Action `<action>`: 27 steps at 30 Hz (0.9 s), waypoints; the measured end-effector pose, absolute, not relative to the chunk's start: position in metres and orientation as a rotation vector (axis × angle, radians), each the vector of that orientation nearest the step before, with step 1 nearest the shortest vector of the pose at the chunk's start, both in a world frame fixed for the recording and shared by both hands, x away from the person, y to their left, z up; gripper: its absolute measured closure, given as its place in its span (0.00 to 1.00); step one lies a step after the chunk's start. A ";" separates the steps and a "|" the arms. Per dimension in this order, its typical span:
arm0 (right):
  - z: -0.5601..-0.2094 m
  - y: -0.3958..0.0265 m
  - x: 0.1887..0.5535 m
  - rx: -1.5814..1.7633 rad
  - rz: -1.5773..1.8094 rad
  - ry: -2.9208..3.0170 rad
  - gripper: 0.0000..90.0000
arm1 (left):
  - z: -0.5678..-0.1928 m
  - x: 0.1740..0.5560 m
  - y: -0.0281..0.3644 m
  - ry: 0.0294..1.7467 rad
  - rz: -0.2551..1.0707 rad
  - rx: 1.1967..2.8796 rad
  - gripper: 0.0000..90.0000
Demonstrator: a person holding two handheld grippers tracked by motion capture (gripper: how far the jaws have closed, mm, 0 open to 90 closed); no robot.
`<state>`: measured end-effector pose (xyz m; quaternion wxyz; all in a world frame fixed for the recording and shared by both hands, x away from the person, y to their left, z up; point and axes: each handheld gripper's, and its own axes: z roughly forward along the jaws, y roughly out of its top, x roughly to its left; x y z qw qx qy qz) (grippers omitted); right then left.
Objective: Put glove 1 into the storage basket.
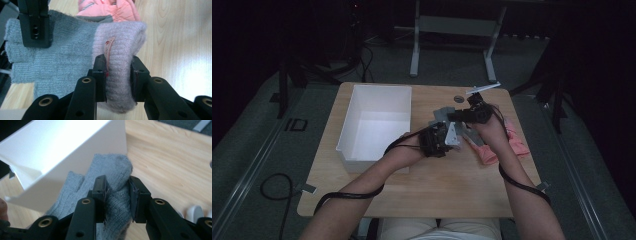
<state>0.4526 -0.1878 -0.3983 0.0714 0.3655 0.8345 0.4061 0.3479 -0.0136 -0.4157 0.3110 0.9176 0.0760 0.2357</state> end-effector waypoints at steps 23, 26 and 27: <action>-0.371 -0.080 0.459 0.915 1.301 2.587 0.78 | -0.391 0.348 0.086 0.276 0.629 2.497 0.79; -0.373 -0.066 0.459 0.898 1.306 2.603 0.78 | -0.392 0.347 0.097 0.291 0.629 2.504 0.79; -0.373 -0.062 0.459 0.894 1.305 2.608 0.78 | -0.392 0.346 0.101 0.298 0.631 2.509 0.79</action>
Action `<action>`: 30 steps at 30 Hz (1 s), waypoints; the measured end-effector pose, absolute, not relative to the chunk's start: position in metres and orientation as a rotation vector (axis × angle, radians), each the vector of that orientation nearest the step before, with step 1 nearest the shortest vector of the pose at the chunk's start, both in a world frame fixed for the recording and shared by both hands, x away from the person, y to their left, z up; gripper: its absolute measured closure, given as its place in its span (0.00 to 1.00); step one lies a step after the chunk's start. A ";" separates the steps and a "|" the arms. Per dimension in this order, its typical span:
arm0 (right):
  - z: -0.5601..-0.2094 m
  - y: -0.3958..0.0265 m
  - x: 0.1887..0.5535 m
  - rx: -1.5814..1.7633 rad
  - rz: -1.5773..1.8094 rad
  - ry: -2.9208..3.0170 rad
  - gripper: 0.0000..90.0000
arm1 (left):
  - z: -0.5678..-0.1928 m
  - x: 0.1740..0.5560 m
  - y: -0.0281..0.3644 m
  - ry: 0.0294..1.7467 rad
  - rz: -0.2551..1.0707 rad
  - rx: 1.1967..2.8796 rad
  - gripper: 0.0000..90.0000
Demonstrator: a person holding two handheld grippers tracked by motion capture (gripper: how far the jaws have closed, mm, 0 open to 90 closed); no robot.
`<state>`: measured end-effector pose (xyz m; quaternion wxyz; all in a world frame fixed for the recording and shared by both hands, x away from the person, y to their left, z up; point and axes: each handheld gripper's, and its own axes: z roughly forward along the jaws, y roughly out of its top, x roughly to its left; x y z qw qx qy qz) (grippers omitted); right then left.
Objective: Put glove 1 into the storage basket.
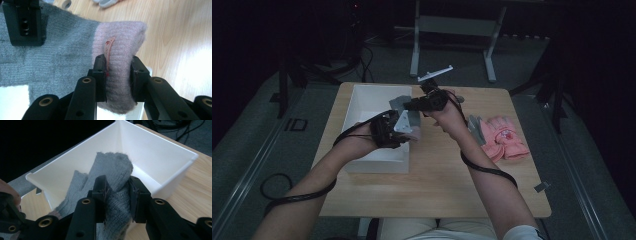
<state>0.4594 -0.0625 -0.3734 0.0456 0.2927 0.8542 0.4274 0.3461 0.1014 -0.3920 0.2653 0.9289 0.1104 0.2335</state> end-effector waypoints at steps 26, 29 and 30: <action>-0.421 0.018 0.474 0.903 1.228 2.728 0.78 | -0.440 0.360 0.152 0.356 0.596 2.689 0.79; -0.430 0.020 0.477 0.914 1.186 2.738 0.78 | -0.449 0.363 0.148 0.339 0.599 2.727 0.79; -0.432 0.020 0.477 0.914 1.177 2.738 0.78 | -0.452 0.365 0.146 0.328 0.602 2.739 0.79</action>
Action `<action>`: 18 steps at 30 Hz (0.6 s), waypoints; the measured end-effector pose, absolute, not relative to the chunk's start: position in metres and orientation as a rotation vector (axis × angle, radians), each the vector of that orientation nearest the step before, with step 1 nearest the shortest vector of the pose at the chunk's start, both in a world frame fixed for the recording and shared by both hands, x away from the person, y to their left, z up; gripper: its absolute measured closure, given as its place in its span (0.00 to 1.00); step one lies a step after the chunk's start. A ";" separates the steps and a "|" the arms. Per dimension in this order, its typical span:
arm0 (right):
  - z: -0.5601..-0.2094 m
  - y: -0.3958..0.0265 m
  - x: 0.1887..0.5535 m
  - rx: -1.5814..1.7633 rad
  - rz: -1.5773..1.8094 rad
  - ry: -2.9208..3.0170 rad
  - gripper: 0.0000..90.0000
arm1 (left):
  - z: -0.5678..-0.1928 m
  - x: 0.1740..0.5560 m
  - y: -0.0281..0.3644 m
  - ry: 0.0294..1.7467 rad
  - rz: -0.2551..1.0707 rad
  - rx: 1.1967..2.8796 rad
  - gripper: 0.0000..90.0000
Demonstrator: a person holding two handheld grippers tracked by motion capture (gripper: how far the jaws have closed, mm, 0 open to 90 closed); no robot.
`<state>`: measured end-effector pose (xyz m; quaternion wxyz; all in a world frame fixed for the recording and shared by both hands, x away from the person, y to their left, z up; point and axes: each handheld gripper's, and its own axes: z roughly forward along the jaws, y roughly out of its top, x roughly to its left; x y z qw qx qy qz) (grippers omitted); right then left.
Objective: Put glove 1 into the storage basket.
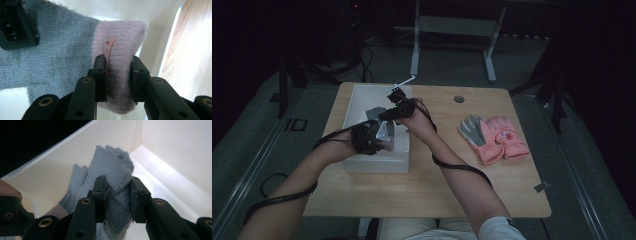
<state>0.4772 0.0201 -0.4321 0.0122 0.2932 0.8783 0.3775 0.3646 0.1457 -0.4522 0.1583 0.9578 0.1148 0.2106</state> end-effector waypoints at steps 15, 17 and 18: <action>-0.426 -0.004 0.493 1.005 1.169 2.665 0.62 | -0.493 0.397 0.121 0.260 0.436 2.955 0.78; -0.421 -0.014 0.493 1.016 1.202 2.658 0.60 | -0.500 0.399 0.120 0.271 0.410 2.984 0.76; -0.418 -0.018 0.493 1.015 1.211 2.650 0.59 | -0.500 0.400 0.120 0.310 0.389 2.964 0.75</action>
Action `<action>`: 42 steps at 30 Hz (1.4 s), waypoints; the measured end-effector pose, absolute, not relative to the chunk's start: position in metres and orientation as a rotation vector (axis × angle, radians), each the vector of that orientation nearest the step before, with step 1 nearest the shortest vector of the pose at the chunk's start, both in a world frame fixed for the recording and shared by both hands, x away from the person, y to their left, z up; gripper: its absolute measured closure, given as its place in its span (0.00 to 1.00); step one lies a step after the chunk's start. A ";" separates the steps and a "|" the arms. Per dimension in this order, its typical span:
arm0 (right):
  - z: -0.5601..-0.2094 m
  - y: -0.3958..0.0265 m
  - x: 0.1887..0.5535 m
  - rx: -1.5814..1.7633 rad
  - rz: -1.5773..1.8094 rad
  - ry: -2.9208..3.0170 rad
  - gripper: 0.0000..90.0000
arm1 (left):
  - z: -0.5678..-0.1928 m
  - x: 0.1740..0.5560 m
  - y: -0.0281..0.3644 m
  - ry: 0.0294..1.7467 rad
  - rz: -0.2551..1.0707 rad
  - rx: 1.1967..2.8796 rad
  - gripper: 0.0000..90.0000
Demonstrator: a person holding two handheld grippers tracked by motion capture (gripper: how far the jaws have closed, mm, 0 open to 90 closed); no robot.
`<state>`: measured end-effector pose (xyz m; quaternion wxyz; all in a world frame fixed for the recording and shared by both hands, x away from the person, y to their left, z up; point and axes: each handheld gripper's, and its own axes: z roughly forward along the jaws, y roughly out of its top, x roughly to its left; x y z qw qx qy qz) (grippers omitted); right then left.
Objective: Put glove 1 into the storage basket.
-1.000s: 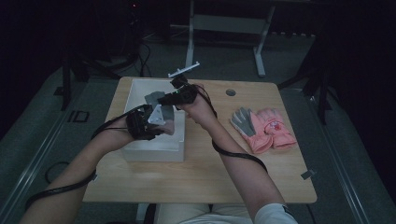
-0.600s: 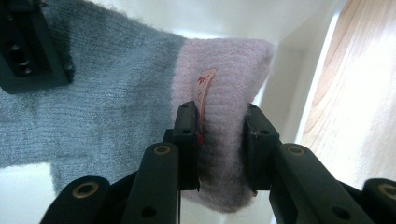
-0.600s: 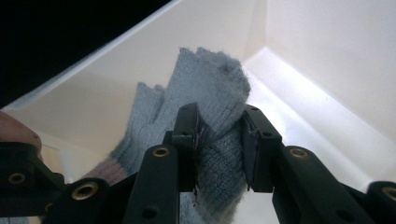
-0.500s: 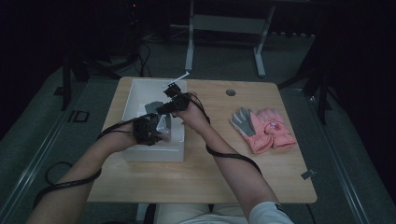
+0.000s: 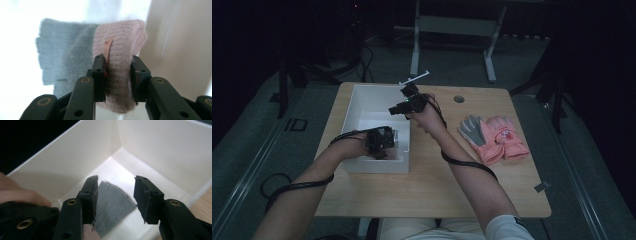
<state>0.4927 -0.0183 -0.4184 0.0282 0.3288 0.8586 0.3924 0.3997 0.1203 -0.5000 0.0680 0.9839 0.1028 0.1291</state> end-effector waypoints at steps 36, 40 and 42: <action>-0.407 -0.163 0.428 0.967 1.288 2.521 0.61 | -0.389 0.365 0.079 0.342 0.471 2.558 0.63; -0.410 -0.174 0.427 0.943 1.296 2.520 0.62 | -0.388 0.361 0.063 0.390 0.477 2.510 0.63; -0.412 -0.179 0.426 0.946 1.281 2.516 0.63 | -0.388 0.360 0.057 0.411 0.470 2.489 0.63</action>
